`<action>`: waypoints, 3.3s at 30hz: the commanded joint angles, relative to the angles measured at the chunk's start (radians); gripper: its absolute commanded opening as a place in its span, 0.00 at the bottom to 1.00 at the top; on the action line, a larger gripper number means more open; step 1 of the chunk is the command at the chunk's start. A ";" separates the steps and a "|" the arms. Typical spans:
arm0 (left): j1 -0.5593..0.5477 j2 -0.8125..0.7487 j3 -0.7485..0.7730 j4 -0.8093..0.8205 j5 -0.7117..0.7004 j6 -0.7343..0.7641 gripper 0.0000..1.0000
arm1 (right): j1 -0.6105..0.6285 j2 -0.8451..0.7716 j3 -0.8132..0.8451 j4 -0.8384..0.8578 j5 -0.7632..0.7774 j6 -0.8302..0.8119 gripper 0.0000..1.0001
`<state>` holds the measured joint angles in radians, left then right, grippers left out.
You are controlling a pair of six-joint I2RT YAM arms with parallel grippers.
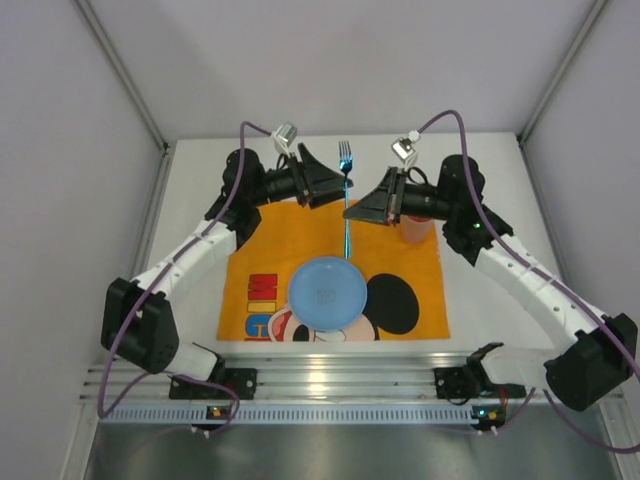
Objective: Set the dinner table for one person
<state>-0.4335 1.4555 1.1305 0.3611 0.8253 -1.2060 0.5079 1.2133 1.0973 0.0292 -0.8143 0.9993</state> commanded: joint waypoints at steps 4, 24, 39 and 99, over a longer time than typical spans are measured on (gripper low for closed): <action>0.004 -0.118 -0.011 0.001 -0.026 0.024 0.75 | 0.012 0.006 0.016 0.121 0.052 0.019 0.00; 0.079 -0.086 0.014 0.041 0.075 0.002 0.68 | 0.001 0.101 0.025 0.276 0.040 0.108 0.00; 0.032 0.082 0.175 0.059 0.074 0.005 0.00 | 0.055 0.134 0.026 0.230 0.078 0.067 0.00; 0.199 -0.271 -0.385 -0.499 -0.022 0.487 0.00 | -0.997 0.405 -0.151 -0.362 0.374 -0.774 0.84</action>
<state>-0.2405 1.1885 0.7345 -0.1612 0.7883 -0.7136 -0.4873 1.6569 0.9619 -0.3836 -0.4137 0.2516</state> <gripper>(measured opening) 0.045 0.853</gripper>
